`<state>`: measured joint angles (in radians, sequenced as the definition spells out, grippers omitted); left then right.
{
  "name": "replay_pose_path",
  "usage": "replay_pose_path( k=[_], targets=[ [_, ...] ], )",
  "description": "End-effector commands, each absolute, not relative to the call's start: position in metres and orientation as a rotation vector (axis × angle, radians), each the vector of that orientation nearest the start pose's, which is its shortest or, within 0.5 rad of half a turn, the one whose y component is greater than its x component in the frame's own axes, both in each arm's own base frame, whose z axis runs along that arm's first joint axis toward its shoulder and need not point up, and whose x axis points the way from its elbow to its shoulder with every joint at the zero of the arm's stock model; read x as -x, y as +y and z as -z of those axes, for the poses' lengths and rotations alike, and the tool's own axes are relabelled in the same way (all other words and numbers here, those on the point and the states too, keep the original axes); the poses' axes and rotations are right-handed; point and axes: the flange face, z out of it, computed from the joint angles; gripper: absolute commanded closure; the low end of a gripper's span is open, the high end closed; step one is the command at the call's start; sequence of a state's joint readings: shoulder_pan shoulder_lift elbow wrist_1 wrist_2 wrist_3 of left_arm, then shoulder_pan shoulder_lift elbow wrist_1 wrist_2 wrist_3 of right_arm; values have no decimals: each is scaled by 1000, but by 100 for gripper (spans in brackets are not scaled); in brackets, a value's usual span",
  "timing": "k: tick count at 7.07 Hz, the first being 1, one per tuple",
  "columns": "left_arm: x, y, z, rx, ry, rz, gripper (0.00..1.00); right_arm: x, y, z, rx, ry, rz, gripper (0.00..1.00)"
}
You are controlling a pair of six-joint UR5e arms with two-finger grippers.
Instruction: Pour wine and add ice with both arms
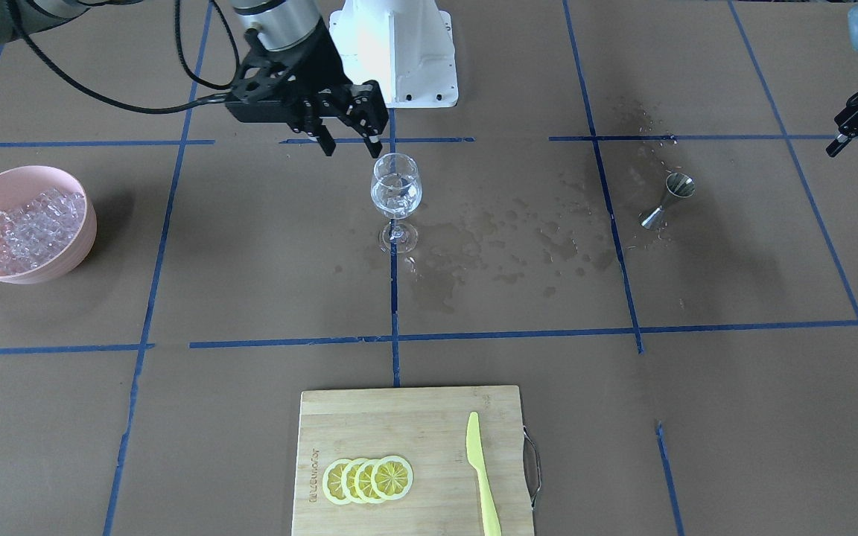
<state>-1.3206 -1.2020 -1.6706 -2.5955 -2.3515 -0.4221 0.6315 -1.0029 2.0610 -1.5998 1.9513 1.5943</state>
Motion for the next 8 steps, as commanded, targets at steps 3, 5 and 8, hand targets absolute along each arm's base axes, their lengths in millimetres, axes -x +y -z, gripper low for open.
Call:
replay_pose_path(
  k=[3, 5, 8],
  targets=[
    [-25, -361, -659, -504, 796, -252, 0, 185, -448, -337, -69, -863, -208, 0],
    [-11, -376, -664, -438, 752, -258, 0, 82, -468, -427, -107, -787, -92, 0],
    [47, -445, -640, -314, 745, -193, 0, -15, -461, -546, -109, -725, 71, 0]
  ],
)
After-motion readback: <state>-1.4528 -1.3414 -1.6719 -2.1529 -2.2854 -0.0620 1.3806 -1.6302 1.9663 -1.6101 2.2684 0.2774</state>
